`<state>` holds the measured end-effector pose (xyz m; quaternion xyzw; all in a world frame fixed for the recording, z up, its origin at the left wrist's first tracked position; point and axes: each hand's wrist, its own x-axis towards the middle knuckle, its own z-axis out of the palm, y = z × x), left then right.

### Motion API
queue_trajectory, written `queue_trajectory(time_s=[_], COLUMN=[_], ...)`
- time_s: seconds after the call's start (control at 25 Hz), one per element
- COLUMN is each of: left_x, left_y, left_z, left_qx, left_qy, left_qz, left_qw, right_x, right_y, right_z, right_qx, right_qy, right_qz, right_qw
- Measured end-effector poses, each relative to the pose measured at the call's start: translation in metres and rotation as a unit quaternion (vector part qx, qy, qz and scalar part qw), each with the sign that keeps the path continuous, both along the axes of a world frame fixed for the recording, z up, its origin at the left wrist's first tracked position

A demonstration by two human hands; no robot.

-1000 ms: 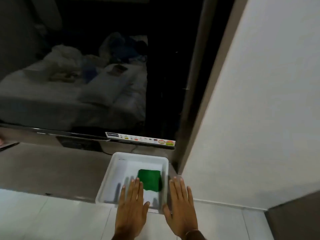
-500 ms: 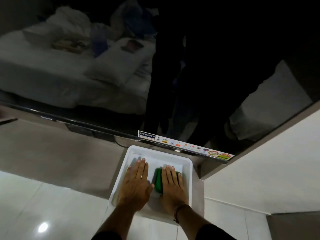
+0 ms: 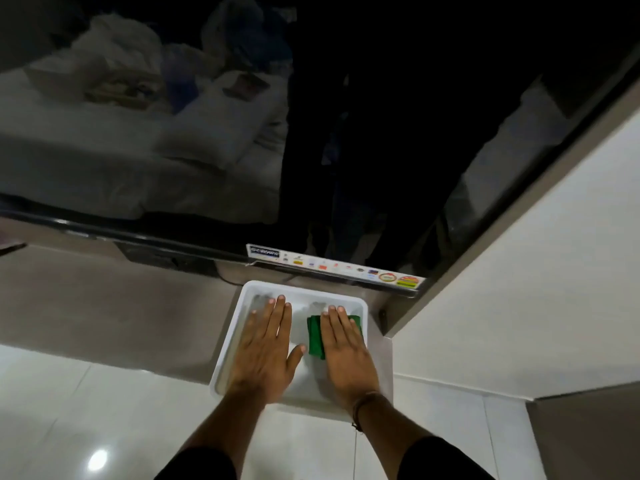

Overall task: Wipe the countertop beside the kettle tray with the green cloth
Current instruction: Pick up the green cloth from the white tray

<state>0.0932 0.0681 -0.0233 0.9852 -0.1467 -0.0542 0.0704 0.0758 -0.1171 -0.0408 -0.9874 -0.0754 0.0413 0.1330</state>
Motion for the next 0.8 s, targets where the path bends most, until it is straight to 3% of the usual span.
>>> queue_trajectory(time_s=[0.16, 0.36, 0.6, 0.8], left_x=[-0.023, -0.08, -0.172, -0.257], left_y=[-0.056, -0.188, -0.395, -0.552], left_z=[0.031, 0.057, 0.074, 0.085], left_qx=[-0.013, -0.06, -0.035, -0.026], left_qy=[-0.007, 0.002, -0.031, -0.03], left_qz=[-0.062, -0.174, -0.362, -0.48], left_qw=[0.998, 0.983, 0.931, 0.876], right_x=[-0.036, -0.116, -0.261, -0.403], right_y=[-0.063, -0.182, -0.358, -0.476], right_z=[0.035, 0.061, 0.074, 0.084], right_qx=[0.005, 0.011, -0.007, -0.023], right_qy=[-0.026, -0.068, -0.079, -0.092], right_qz=[-0.06, -0.155, -0.3, -0.454], right_qw=[0.998, 0.985, 0.951, 0.886])
